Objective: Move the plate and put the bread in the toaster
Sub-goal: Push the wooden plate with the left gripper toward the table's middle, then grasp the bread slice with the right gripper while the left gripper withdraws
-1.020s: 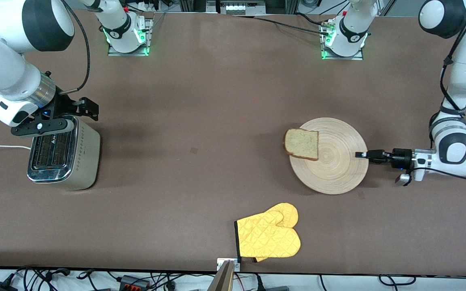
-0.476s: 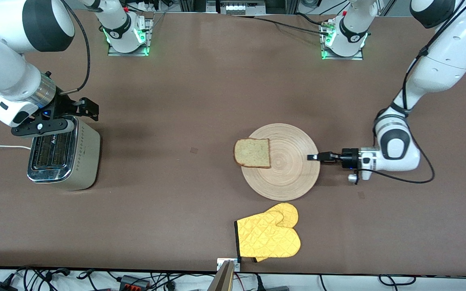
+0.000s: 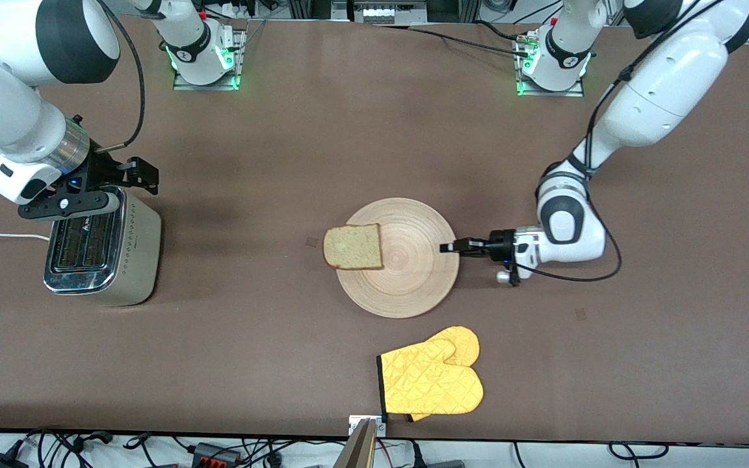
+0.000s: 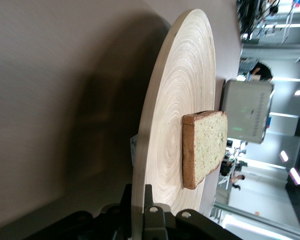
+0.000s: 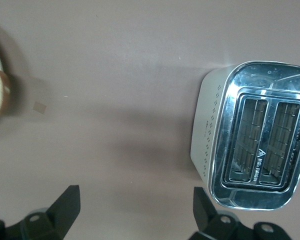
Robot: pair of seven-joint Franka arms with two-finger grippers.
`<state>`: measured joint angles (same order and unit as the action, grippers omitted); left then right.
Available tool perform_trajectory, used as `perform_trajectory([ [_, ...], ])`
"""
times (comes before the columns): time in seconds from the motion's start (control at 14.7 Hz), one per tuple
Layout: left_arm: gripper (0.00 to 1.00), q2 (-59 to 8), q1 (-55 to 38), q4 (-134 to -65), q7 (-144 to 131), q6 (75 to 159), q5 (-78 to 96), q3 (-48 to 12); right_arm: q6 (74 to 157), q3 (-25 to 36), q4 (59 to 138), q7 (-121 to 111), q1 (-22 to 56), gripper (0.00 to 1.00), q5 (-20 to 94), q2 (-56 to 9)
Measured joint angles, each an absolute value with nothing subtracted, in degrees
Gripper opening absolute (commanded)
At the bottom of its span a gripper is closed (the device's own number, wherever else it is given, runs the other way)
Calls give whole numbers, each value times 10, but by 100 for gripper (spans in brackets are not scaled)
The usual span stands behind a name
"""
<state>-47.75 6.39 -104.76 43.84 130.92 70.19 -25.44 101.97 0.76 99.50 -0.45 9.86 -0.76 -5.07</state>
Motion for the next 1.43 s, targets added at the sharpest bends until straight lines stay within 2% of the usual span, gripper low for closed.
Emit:
perform_trajectory([
  [0.07,8,-478,53,-1048,438,1310,706,-254,1019,8,995,-5,99,100,-8,-53],
  [0.14,28,-478,47,-1048,438,1311,707,-254,1019,7,995,-5,99,100,-8,-56],
  [0.2,92,-478,46,-1048,438,1311,707,-254,1019,7,996,-5,99,100,-7,-61],
  [0.27,100,-478,47,-1047,438,1311,707,-254,1019,7,996,-5,99,100,-4,-69],
  [0.61,100,-476,73,-1046,438,1303,707,-254,1065,2,996,-5,107,100,50,-135],
  [0.82,100,-463,130,-1045,440,1223,683,-245,1108,0,996,9,135,100,85,-167],
  [1.16,100,-453,284,-1011,440,1073,443,-233,1186,-1,996,49,177,100,145,-224],
  [1.43,100,-451,351,-965,418,1035,248,-231,1246,-2,996,67,206,100,199,-273],
])
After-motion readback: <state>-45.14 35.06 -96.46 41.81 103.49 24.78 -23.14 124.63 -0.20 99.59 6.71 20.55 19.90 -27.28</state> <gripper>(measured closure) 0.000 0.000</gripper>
